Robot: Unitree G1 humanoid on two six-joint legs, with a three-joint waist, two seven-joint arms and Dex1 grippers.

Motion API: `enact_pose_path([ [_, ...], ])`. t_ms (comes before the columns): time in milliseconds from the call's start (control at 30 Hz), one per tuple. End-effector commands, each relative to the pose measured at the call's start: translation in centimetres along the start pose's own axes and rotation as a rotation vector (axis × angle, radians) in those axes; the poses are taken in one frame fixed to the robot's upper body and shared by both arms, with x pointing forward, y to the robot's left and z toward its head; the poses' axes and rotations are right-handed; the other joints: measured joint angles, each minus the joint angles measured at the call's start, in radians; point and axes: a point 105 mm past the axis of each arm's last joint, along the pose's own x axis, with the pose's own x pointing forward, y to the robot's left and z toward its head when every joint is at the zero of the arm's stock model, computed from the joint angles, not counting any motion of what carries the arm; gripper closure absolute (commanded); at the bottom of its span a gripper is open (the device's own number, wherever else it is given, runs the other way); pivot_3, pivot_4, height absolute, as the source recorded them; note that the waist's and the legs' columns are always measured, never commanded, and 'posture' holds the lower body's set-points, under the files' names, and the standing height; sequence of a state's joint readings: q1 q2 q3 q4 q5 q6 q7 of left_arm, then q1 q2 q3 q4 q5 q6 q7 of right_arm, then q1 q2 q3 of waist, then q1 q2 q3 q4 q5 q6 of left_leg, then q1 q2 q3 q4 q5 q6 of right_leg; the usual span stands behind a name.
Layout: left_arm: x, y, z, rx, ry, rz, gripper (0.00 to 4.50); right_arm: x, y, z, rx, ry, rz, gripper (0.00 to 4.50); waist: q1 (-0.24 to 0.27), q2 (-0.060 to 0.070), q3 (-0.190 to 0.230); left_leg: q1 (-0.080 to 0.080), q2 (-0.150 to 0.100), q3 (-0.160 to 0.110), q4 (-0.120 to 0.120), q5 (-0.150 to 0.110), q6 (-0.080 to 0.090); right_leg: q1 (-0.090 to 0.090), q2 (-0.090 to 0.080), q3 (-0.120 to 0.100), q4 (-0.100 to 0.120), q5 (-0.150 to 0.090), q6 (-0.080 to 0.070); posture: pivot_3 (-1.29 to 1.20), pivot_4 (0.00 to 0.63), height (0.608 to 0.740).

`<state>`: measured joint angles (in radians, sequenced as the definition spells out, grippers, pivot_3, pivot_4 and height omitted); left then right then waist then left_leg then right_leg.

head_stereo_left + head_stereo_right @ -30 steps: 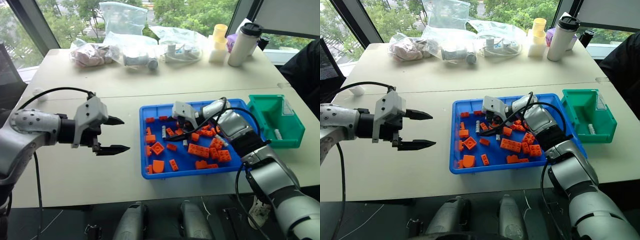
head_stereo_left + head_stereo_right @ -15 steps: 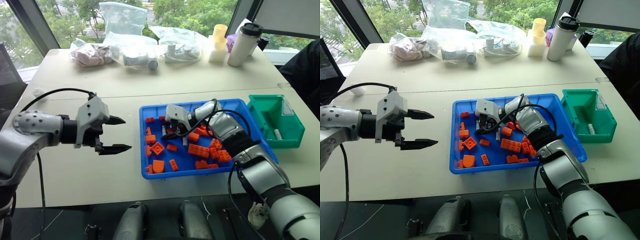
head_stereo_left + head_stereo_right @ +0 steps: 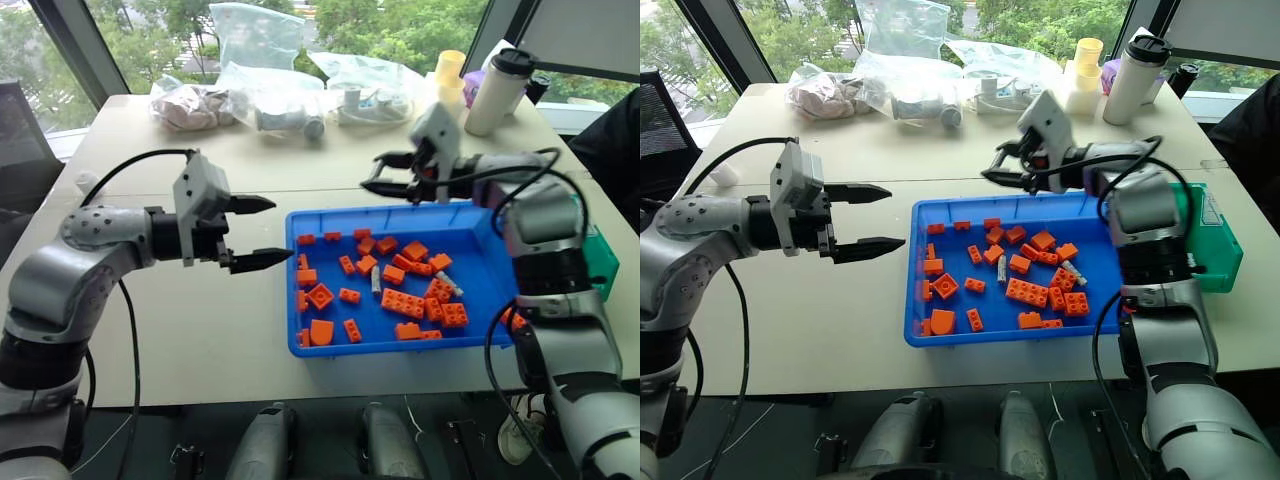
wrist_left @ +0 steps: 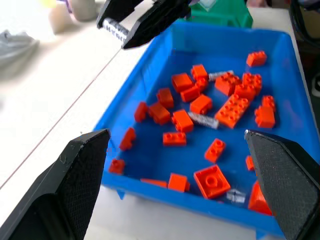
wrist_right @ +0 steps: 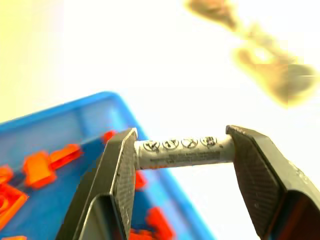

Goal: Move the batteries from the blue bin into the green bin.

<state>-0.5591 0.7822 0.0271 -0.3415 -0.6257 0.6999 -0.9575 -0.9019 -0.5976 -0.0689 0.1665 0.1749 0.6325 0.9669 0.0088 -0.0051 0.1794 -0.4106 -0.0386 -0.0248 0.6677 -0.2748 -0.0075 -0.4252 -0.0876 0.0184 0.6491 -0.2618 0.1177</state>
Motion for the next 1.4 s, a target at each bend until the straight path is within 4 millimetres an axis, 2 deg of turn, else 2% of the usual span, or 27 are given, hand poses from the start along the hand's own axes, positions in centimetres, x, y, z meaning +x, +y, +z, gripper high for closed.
enact_pose_path([
  [33, 2.0, -0.3, 1.4, 0.044, -0.083, -0.060, 0.00, -6.5, -4.6, -0.6, 0.056, 0.015, -0.339, 2.29, 0.006, 0.000, 0.000, 0.000, 0.000, 0.000, 0.000, 0.000, 0.000, 0.000, 0.000, 0.000, 0.000, 0.000, 0.000, 0.00, 0.150, 0.740],
  [167, 4.1, 0.0, 2.0, 0.050, -0.151, -0.100, 0.00, -13.0, -7.5, -2.8, 0.093, 0.097, -0.614, 2.29, 0.002, 0.000, 0.000, 0.000, -0.001, 0.002, 0.000, 0.000, 0.001, 0.001, 0.000, 0.001, -0.001, 0.000, 0.000, 0.00, 0.150, 0.740],
  [300, 5.9, -0.8, 2.1, 0.066, -0.183, -0.172, 0.00, -16.7, -7.7, -5.4, 0.137, 0.191, -0.739, 2.29, -0.020, 0.001, -0.001, 0.002, 0.001, 0.005, -0.001, -0.003, 0.005, 0.000, 0.001, 0.003, 0.000, 0.000, 0.000, 0.00, 0.150, 0.740],
  [467, 7.3, -1.0, 2.4, 0.065, -0.222, -0.218, 0.00, -17.9, -7.0, -7.2, 0.204, 0.228, -0.801, 2.29, -0.029, 0.001, -0.001, 0.003, 0.003, 0.006, 0.000, -0.002, 0.005, 0.000, 0.002, 0.005, 0.001, 0.000, 0.000, 0.00, 0.150, 0.740],
  [700, 8.0, -1.0, 2.2, 0.074, -0.227, -0.236, 0.00, -18.6, -7.3, -9.4, 0.317, 0.265, -0.897, 2.29, -0.018, 0.001, -0.001, 0.002, 0.002, 0.006, 0.000, -0.002, 0.005, 0.001, 0.002, 0.005, 0.001, 0.000, 0.000, 0.00, 0.150, 0.740],
  [767, 7.9, -0.9, 2.1, 0.076, -0.223, -0.232, 0.00, -18.4, -7.3, -9.5, 0.317, 0.263, -0.892, 1.21, -0.018, 0.001, -0.001, 0.002, 0.002, 0.006, 0.000, -0.002, 0.005, 0.001, 0.002, 0.005, 0.001, 0.000, 0.000, 0.00, 0.150, 0.740],
  [800, 7.8, -0.7, 1.9, 0.075, -0.217, -0.225, 0.00, -18.4, -7.3, -9.5, 0.317, 0.263, -0.891, 0.84, -0.019, 0.001, -0.001, 0.002, 0.002, 0.006, 0.000, -0.002, 0.005, 0.001, 0.002, 0.005, 0.001, 0.000, 0.000, 0.00, 0.150, 0.740],
  [833, 7.8, -0.6, 1.7, 0.076, -0.207, -0.218, 0.00, -18.3, -7.4, -9.4, 0.312, 0.258, -0.890, 0.21, -0.019, 0.001, -0.001, 0.002, 0.002, 0.006, 0.000, -0.002, 0.005, 0.001, 0.002, 0.005, 0.001, 0.000, 0.000, 0.00, 0.150, 0.740],
  [867, 7.7, -0.5, 1.5, 0.078, -0.199, -0.211, 0.00, -18.3, -7.4, -9.3, 0.311, 0.251, -0.891, 0.07, -0.020, 0.001, -0.001, 0.002, 0.002, 0.006, 0.000, -0.002, 0.006, 0.001, 0.002, 0.005, 0.001, 0.000, 0.000, 0.00, 0.150, 0.740],
  [1000, 7.2, 0.0, 1.0, 0.082, -0.178, -0.190, 0.00, -17.3, -7.4, -7.6, 0.265, 0.202, -0.838, 0.07, -0.022, 0.001, -0.001, 0.002, 0.002, 0.006, 0.000, -0.003, 0.006, 0.001, 0.002, 0.005, 0.001, 0.000, 0.000, 0.00, 0.150, 0.740],
  [1067, 6.4, 0.1, 0.8, 0.086, -0.155, -0.178, 0.00, -15.7, -6.5, -6.4, 0.201, 0.187, -0.732, 0.07, -0.023, 0.001, -0.001, 0.002, 0.002, 0.006, 0.000, -0.003, 0.006, 0.001, 0.002, 0.005, 0.001, 0.000, 0.000, 0.00, 0.150, 0.740],
  [1133, 5.3, 0.0, 0.5, 0.087, -0.118, -0.177, 0.00, -12.9, -3.8, -4.9, 0.137, 0.157, -0.511, 0.07, -0.030, 0.001, -0.001, 0.002, 0.003, 0.006, 0.000, -0.003, 0.006, 0.001, 0.004, 0.005, 0.001, 0.000, 0.000, 0.00, 0.150, 0.740],
  [1233, 3.3, -0.9, -0.4, 0.099, -0.026, -0.195, 0.00, -9.4, 2.2, -4.3, 0.109, 0.164, -0.115, 0.07, -0.033, 0.001, -0.001, 0.003, 0.005, 0.005, -0.001, -0.003, 0.006, 0.000, 0.006, 0.006, 0.000, 0.000, 0.000, 0.00, 0.150, 0.740],
  [1300, 2.1, -1.5, -0.8, 0.099, 0.033, -0.206, 0.00, -8.0, 5.6, -4.6, 0.104, 0.194, 0.095, 0.07, -0.028, 0.001, -0.001, 0.003, 0.005, 0.004, 0.000, -0.003, 0.006, 0.000, 0.006, 0.005, 0.000, 0.000, 0.000, 0.00, 0.150, 0.740],
  [1400, 0.7, -2.2, -1.4, 0.109, 0.110, -0.208, 0.00, -6.7, 8.2, -5.6, 0.085, 0.234, 0.289, 0.07, -0.017, 0.000, 0.000, 0.002, 0.005, 0.004, 0.001, -0.003, 0.006, 0.002, 0.005, 0.005, 0.000, 0.000, 0.000, 0.00, 0.150, 0.740],
])
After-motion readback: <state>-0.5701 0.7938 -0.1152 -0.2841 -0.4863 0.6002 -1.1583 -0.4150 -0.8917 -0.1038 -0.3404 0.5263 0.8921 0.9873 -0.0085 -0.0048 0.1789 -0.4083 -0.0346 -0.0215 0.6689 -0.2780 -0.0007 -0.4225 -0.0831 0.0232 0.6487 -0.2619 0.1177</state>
